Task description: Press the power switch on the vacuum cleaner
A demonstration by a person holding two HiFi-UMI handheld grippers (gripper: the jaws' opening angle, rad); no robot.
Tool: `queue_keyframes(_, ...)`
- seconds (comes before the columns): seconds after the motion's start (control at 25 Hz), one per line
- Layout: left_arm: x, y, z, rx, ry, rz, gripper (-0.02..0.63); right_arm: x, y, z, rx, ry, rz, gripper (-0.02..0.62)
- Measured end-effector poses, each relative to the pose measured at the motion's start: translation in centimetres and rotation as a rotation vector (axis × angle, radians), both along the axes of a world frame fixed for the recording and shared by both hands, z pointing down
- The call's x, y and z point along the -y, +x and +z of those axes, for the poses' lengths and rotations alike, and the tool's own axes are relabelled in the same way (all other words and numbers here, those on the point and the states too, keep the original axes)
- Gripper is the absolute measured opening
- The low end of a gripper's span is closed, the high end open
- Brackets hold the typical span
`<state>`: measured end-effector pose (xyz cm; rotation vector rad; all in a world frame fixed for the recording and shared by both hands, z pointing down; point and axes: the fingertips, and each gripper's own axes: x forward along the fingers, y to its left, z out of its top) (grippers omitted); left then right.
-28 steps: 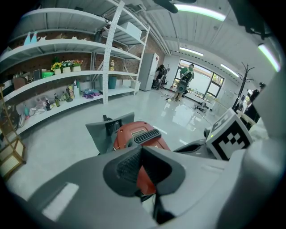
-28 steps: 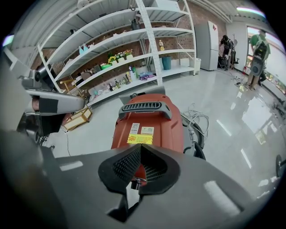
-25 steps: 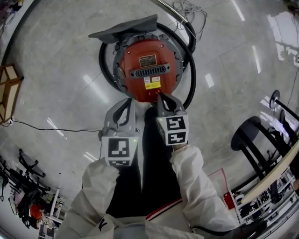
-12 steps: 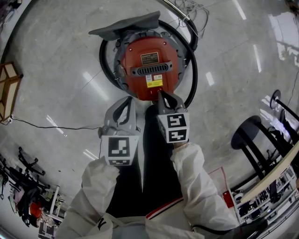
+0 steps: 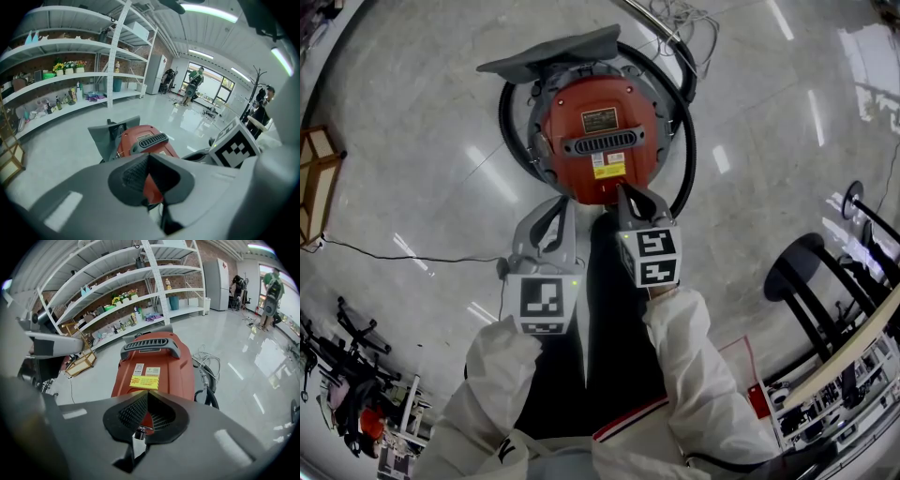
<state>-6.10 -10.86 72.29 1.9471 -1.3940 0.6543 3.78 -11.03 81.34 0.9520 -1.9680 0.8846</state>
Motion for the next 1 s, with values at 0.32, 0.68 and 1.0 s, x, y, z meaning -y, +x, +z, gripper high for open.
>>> queue_keyframes(0.32,-0.21,0.12,0.14,-0.001,-0.001,0.002,0.0,-0.02,-0.16,0.07,0.012,0.001,0.004,0.002)
queue_keyframes(0.68,-0.55,0.29,0.42,0.005,-0.011,0.0,0.0,0.17,0.34,0.72,0.01,-0.004,0.009,0.0)
queue_keyframes(1.0,-0.22,0.68,0.07,0.003,-0.001,0.0,0.0,-0.02,0.19,0.8,0.024,-0.031,0.006,0.0)
